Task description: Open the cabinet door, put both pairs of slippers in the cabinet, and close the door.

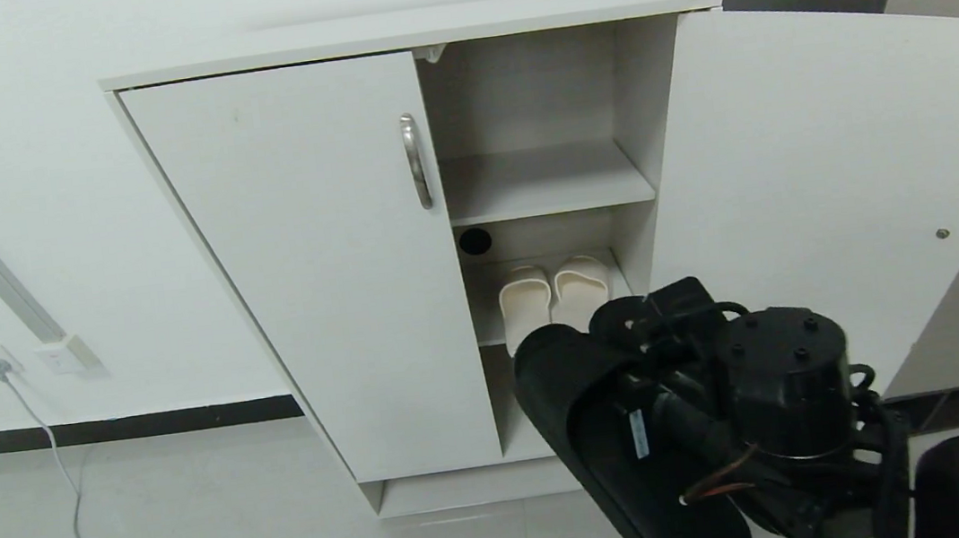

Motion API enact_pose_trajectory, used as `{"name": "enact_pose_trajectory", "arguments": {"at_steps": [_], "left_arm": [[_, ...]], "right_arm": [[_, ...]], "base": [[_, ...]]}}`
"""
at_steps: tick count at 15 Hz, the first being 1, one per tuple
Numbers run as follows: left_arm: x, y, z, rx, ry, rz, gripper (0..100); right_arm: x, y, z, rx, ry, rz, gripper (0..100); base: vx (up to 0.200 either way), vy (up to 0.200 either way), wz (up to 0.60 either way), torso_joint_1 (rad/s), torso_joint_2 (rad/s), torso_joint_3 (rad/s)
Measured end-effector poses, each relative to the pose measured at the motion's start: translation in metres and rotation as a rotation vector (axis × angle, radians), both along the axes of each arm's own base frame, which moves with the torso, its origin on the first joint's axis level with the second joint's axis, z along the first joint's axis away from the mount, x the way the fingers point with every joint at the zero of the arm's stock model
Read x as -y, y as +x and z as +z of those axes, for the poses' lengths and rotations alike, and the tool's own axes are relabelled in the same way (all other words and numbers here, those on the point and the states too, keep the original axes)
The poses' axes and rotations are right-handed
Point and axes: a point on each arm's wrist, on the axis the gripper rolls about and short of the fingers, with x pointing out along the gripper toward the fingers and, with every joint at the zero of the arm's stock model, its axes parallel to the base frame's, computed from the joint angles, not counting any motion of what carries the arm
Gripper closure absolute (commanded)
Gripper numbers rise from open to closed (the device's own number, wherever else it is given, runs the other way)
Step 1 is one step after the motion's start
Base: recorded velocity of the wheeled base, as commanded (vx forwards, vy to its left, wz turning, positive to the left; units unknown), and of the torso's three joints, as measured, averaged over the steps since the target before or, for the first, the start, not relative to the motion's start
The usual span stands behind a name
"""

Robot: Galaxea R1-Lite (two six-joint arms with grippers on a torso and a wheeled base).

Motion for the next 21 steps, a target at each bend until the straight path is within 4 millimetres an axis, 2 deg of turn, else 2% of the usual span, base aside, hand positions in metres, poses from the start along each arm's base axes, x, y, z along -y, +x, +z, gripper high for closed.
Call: {"name": "enact_pose_trajectory", "arguments": {"at_steps": [4, 7, 9, 11, 15, 21], "left_arm": [[0.0, 0.0, 0.0, 0.0, 0.0, 0.0, 100], [0.0, 0.0, 0.0, 0.0, 0.0, 0.0, 100], [0.0, 0.0, 0.0, 0.0, 0.0, 0.002, 100], [0.0, 0.0, 0.0, 0.0, 0.0, 0.002, 100], [0.0, 0.0, 0.0, 0.0, 0.0, 0.002, 100], [0.0, 0.0, 0.0, 0.0, 0.0, 0.002, 100]], "right_arm": [[-0.042, 0.032, 0.024, -0.076, -0.001, -0.139, 100], [-0.059, 0.047, 0.069, -0.107, 0.036, -0.254, 100], [-0.062, 0.053, 0.09, -0.091, 0.048, -0.312, 100], [-0.063, 0.057, 0.097, -0.072, 0.063, -0.322, 100], [-0.064, 0.058, 0.099, -0.062, 0.046, -0.316, 100], [-0.063, 0.06, 0.101, -0.049, 0.038, -0.316, 100]], "base": [[0.0, 0.0, 0.0, 0.0, 0.0, 0.0], [0.0, 0.0, 0.0, 0.0, 0.0, 0.0], [0.0, 0.0, 0.0, 0.0, 0.0, 0.0], [0.0, 0.0, 0.0, 0.0, 0.0, 0.0], [0.0, 0.0, 0.0, 0.0, 0.0, 0.0], [0.2, 0.0, 0.0, 0.001, 0.0, 0.003]]}}
